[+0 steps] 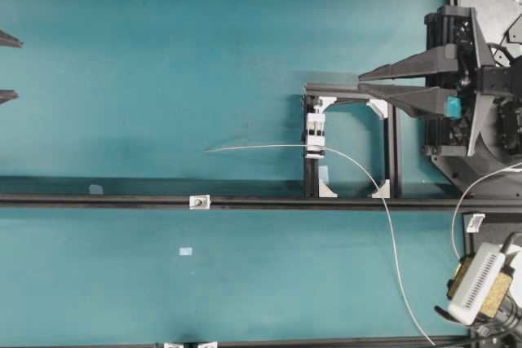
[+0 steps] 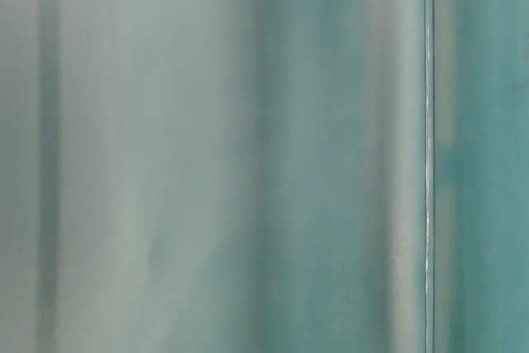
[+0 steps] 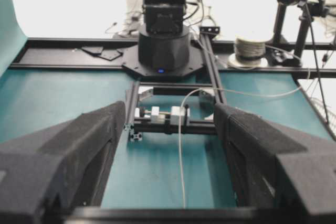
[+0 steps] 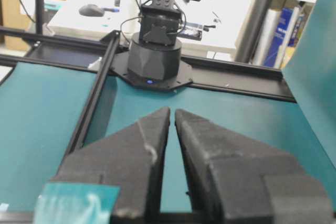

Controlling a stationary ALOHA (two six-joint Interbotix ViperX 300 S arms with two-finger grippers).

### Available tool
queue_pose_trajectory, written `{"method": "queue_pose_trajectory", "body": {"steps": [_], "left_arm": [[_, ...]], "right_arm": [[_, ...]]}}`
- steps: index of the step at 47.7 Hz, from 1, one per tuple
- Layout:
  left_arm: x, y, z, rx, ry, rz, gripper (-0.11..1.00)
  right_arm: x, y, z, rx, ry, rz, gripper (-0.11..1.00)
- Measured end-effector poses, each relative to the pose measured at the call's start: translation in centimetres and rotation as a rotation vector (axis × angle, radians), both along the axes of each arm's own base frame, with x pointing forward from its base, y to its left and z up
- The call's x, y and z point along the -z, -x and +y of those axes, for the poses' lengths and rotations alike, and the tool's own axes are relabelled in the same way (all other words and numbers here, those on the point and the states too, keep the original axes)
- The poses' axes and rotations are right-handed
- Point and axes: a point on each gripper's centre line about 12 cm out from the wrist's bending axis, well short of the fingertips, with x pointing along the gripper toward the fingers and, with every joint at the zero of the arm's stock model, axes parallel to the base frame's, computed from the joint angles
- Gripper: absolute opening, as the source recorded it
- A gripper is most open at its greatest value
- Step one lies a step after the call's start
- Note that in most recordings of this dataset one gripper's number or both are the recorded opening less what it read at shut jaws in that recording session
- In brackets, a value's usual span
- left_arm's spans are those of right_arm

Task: Insert the wire into the hole on the right side and pull it with the left arm.
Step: 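Move the right gripper left toward the white wire near the fixture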

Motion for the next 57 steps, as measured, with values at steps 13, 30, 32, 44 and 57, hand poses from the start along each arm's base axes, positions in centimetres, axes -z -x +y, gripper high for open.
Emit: {"method": "queue_pose_trajectory", "body": {"steps": [13,30,32,44,57], "left_arm": [[0.7,0.3,-0.3,0.013,0.032,-0.015,-0.07],[2.9,0.7,-0.3,0.012,0.032,0.002,0.36],[3.0,0.7,-0.3,0.012,0.032,0.002,0.36],[3.9,0.2,-0.3,0.011,0.031,0.042,0.5],[6.0,-1.4,-0.3,0.007,0.028,0.148,0.87]], "right_arm": [[2.4,0.7,0.0,-0.002,-0.006,-0.015,0.0],[5.1,0.7,0.0,-0.01,-0.145,0.052,0.0],[5.3,0.6,0.0,-0.01,-0.151,0.063,0.0],[6.8,-0.2,-0.2,0.008,-0.155,0.134,0.3],[7.5,-0.8,-0.6,0.028,-0.16,0.176,0.79]]}}
